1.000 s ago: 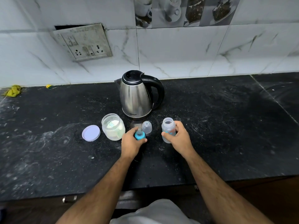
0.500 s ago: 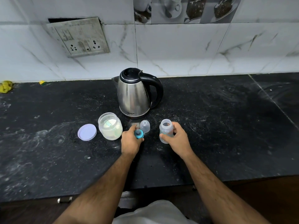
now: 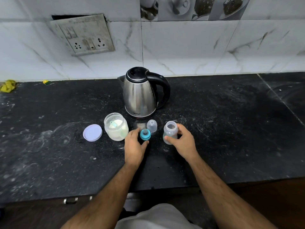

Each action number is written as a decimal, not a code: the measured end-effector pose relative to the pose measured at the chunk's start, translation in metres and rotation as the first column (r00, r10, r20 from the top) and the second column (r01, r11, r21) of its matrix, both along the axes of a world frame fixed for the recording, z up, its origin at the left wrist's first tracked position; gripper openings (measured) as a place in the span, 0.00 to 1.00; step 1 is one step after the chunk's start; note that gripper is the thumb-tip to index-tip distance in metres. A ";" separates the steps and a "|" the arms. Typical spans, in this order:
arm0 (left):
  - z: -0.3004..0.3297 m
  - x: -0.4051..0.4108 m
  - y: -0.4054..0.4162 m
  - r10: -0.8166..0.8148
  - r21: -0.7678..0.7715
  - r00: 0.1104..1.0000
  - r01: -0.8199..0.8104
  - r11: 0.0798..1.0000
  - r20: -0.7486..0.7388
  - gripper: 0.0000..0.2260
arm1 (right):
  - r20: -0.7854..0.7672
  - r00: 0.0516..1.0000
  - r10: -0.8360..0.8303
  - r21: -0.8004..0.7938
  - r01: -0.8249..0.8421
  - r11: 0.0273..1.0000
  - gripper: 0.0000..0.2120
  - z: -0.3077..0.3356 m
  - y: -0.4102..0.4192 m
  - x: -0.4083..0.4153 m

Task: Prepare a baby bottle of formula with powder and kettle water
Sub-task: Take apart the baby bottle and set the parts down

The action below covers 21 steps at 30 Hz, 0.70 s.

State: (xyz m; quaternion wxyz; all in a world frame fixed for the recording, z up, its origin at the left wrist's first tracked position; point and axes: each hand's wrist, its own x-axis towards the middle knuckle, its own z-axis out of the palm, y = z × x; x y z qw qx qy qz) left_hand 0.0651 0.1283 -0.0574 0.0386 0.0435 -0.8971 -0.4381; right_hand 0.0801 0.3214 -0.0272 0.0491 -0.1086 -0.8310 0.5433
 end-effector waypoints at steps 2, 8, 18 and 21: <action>0.002 0.013 -0.008 -0.013 0.050 1.000 0.014 0.999 -0.022 0.24 | -0.007 1.000 0.012 0.002 -0.012 1.000 0.22 0.002 -0.008 0.001; 0.005 0.028 -0.037 -0.095 0.118 0.995 0.094 0.989 0.009 0.14 | 0.020 0.994 0.105 0.005 -0.106 0.994 0.24 0.004 -0.050 0.006; 0.009 0.033 -0.083 -0.208 0.160 0.977 0.200 0.967 0.036 0.17 | 0.095 0.981 0.172 0.046 -0.176 0.983 0.22 -0.001 -0.110 0.009; 0.006 0.028 -0.091 -0.238 0.173 0.968 0.221 0.960 0.084 0.19 | 0.100 0.983 0.154 0.077 -0.162 0.984 0.22 -0.001 -0.120 0.006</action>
